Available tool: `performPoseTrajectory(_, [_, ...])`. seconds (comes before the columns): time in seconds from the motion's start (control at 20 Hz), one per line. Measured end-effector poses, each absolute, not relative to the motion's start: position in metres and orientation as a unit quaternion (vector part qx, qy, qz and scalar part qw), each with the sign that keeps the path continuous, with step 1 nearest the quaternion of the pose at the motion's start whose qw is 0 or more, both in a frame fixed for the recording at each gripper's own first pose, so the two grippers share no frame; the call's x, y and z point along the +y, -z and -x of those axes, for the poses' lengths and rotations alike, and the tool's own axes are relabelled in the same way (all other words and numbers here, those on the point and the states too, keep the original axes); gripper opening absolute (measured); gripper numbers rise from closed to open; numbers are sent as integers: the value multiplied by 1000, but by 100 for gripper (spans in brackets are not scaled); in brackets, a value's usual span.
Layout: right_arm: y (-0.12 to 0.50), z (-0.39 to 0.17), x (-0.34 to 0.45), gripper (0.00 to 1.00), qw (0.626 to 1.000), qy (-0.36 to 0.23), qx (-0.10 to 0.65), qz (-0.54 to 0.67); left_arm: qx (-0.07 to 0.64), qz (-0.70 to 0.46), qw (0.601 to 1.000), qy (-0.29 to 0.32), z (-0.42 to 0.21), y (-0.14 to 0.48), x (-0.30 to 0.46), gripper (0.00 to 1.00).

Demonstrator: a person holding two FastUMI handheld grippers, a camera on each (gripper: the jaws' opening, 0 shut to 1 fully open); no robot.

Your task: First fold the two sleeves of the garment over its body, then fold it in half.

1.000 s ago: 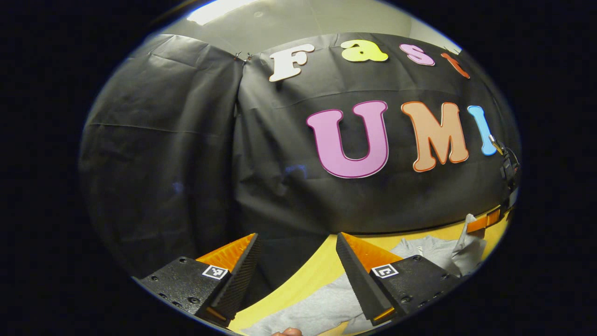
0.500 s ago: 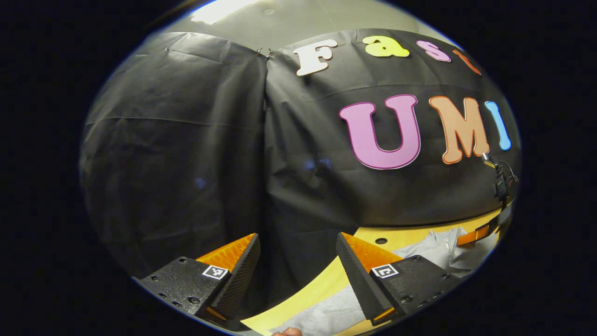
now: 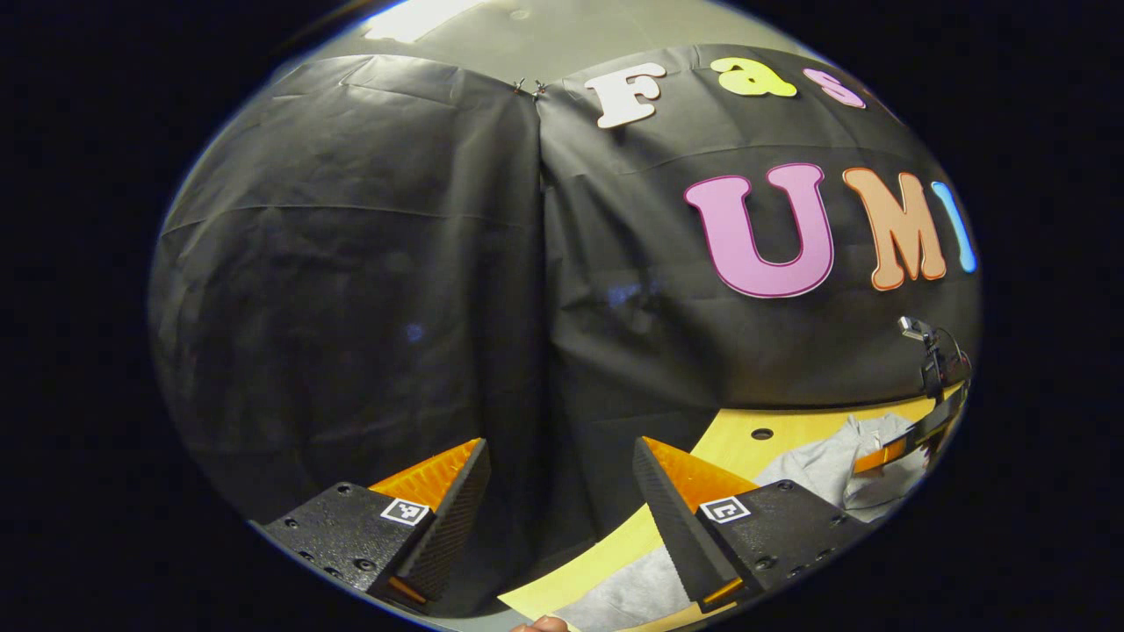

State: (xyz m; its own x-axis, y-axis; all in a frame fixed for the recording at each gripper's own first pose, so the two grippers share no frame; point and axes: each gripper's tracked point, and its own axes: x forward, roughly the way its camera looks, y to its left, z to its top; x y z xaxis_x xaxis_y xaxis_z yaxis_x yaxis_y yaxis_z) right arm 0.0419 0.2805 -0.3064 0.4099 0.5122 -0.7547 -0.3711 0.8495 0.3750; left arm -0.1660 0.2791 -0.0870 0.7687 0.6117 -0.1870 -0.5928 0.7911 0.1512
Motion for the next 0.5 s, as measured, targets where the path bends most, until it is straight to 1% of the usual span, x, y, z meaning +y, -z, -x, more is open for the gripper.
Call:
performPoseTrajectory(0.05, [303, -40, 289, 24, 836, -275, 468, -84, 120, -41, 938, -322, 168, 93, 281, 96])
performPoseTrajectory(0.1, [296, -41, 293, 42, 839, -281, 458, -86, 127, -39, 937, -323, 172, 100, 283, 96])
performPoseTrajectory(0.15, [293, -45, 294, 60, 846, -281, 446, -80, 134, -36, 937, -321, 175, 108, 283, 98])
performPoseTrajectory(0.2, [286, -49, 293, 78, 852, -284, 434, -74, 141, -33, 937, -318, 178, 116, 285, 96])
performPoseTrajectory(0.25, [282, -49, 288, 97, 860, -280, 422, -62, 150, -28, 937, -314, 179, 125, 285, 98])
performPoseTrajectory(0.3, [276, -52, 285, 96, 867, -278, 410, -54, 158, -21, 938, -307, 178, 136, 283, 96])
performPoseTrajectory(0.5, [252, -59, 261, 96, 886, -270, 374, -35, 210, 15, 941, -266, 178, 193, 263, 96])
